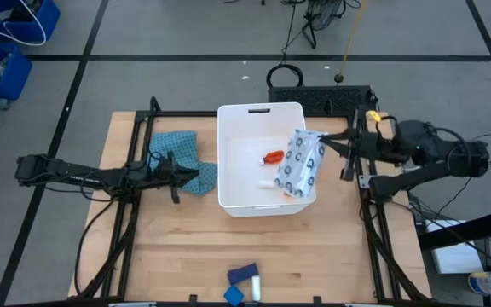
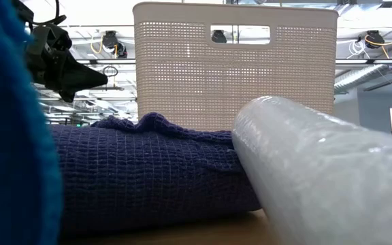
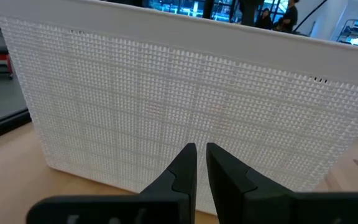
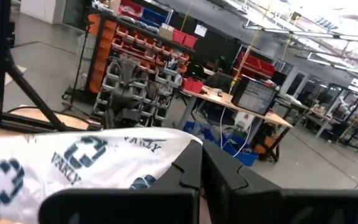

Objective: Pick & place medical supplies in basket/bin
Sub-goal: Put the mailer bag into the white bin

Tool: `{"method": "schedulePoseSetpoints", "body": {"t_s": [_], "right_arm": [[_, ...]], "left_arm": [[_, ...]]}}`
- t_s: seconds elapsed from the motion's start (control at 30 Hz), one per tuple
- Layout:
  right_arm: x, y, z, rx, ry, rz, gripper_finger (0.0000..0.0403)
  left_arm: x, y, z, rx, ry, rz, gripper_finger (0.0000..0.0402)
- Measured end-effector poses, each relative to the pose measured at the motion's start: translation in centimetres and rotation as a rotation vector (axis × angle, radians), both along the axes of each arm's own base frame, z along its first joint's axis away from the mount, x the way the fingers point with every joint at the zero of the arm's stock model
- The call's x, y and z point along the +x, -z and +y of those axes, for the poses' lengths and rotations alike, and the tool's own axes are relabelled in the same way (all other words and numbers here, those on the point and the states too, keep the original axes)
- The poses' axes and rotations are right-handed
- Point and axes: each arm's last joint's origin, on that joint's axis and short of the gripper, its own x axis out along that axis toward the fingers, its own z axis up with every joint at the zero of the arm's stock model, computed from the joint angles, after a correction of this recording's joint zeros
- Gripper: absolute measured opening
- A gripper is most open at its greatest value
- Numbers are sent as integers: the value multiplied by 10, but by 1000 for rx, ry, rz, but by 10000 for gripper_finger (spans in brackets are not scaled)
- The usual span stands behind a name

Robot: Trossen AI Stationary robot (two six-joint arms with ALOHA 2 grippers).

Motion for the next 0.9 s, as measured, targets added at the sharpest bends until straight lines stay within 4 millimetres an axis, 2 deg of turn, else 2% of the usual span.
{"method": "schedulePoseSetpoints", "body": {"t_s": [0.2, 0.37, 0.5, 0.63, 0.9], "right_arm": [[22, -9, -25, 23, 31, 81, 0], [53, -4, -54, 60, 30, 209, 0], [69, -3, -82, 106, 38, 290, 0], [89, 13, -108, 167, 43, 431, 0], [131, 51, -146, 203, 20, 561, 0]], "left_arm": [[0, 0, 0, 4, 0, 2, 42], [0, 0, 0, 6, 0, 3, 42], [0, 0, 0, 6, 0, 3, 42], [0, 0, 0, 6, 0, 5, 42], [0, 1, 0, 6, 0, 8, 42]]}}
